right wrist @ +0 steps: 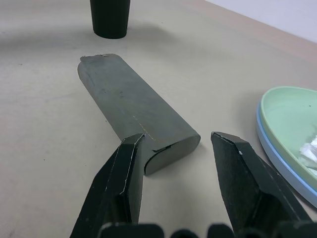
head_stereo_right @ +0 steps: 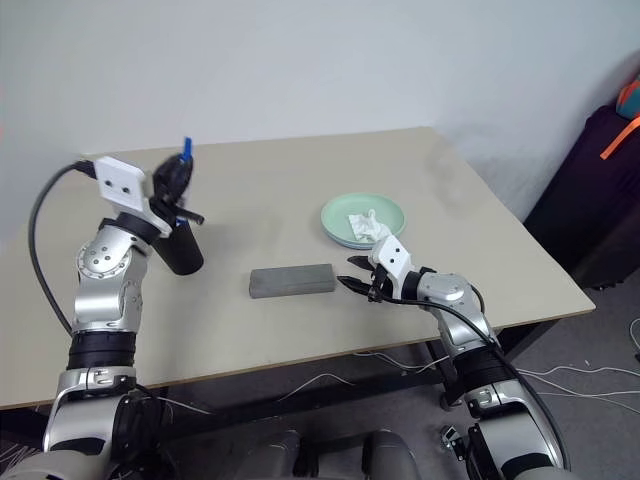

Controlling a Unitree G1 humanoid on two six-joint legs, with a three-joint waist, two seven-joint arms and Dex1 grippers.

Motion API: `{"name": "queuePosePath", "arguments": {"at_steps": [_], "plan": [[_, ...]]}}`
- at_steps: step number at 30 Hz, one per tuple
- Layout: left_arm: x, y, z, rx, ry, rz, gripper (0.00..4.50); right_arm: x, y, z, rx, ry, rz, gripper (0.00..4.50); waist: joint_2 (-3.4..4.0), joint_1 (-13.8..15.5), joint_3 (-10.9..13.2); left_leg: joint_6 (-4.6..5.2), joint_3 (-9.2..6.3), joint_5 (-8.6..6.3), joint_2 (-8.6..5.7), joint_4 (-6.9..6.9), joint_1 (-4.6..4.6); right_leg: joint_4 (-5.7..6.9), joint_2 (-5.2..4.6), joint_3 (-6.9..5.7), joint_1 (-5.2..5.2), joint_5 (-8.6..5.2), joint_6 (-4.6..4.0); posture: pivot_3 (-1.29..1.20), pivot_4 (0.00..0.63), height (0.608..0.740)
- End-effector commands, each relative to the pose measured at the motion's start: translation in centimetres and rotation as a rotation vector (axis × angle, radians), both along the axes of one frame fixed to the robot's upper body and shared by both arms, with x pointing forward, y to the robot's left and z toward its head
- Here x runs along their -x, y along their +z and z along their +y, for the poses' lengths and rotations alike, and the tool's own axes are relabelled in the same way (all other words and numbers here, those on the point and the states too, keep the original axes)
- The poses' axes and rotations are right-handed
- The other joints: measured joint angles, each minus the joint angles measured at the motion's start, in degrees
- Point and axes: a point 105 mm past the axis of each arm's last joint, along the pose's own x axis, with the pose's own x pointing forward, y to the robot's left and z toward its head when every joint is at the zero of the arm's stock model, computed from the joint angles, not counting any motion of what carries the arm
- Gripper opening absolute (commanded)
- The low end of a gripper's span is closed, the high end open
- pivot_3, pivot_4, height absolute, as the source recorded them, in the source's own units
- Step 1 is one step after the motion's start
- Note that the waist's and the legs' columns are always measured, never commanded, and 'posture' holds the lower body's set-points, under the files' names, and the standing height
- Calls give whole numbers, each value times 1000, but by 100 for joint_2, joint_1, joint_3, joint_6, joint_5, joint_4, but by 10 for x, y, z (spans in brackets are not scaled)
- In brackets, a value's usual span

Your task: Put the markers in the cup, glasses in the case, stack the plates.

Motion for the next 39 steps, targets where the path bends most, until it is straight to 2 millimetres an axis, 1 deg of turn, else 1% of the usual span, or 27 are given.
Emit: {"name": "queuePosePath", "arguments": {"at_steps": [1,3,6,9,14,21,23,27,28,29,34,37,39], "plan": [[2,26,12,2,90,-139,97,-5,19,1,-14,7,-70,2304,-1,-2,-1,1,2,0,-1,0,0,-1,-1,1,0,2,3,0,0,740],[0,26,20,-22,146,-150,97,-5,19,1,-14,5,-71,2304,-1,-3,-1,1,2,0,-2,1,0,-2,-2,2,1,3,5,0,0,740],[-4,16,31,-79,222,-127,97,-4,19,0,-13,1,-72,2304,-1,-4,-1,1,0,0,0,-1,0,0,2,1,-2,3,5,0,0,740],[-6,8,39,-69,245,-108,97,-3,18,-1,-14,-1,-71,2304,-1,-4,-1,1,0,0,1,-2,-1,0,3,0,-4,7,10,0,0,740],[-11,-7,36,-58,208,-81,97,-3,18,-1,-13,0,-69,2304,-3,1,-2,1,1,0,0,-2,-4,-3,-4,-5,-4,6,8,0,0,740],[-22,-17,29,-61,172,-36,97,-5,20,1,-15,3,-75,2304,-6,-2,-3,1,-1,0,1,-3,-7,-3,-4,-6,-7,7,10,0,0,740],[-24,-19,29,-59,172,-31,854,-4,20,1,-14,3,-75,2304,-6,-3,-3,1,-2,0,1,-3,-7,-4,-3,-6,-8,8,11,0,0,740],[-25,-20,28,-66,168,-24,2170,-4,19,0,-14,0,-72,2304,-7,-4,-2,1,-1,0,1,-3,-7,-4,-2,-5,-8,9,14,0,0,740],[-26,-21,27,-71,165,-22,2608,-4,19,0,-14,-1,-72,2304,-7,-4,-2,1,-1,0,1,-3,-7,-4,-3,-5,-8,9,14,0,0,740],[-26,-22,26,-75,161,-18,2916,-4,19,0,-14,-2,-72,2304,-7,-4,-2,1,-1,0,1,-3,-7,-4,-3,-5,-8,9,14,0,0,740],[-25,-19,25,-66,148,-24,2916,-4,19,0,-17,-2,-72,2304,-7,-2,-2,2,-2,-1,1,-3,-7,-4,-5,-7,-8,9,13,0,0,740],[-26,-13,25,0,116,-19,2916,-4,20,0,-21,-2,-73,2304,-7,-2,-2,2,-3,-1,1,-3,-8,-4,-5,-7,-8,9,13,0,0,740],[-24,-8,21,57,57,-14,2916,-5,22,0,-28,-3,-75,2304,-8,-2,-2,2,-5,-1,1,-3,-8,-5,-5,-7,-9,9,13,0,0,740]]}}
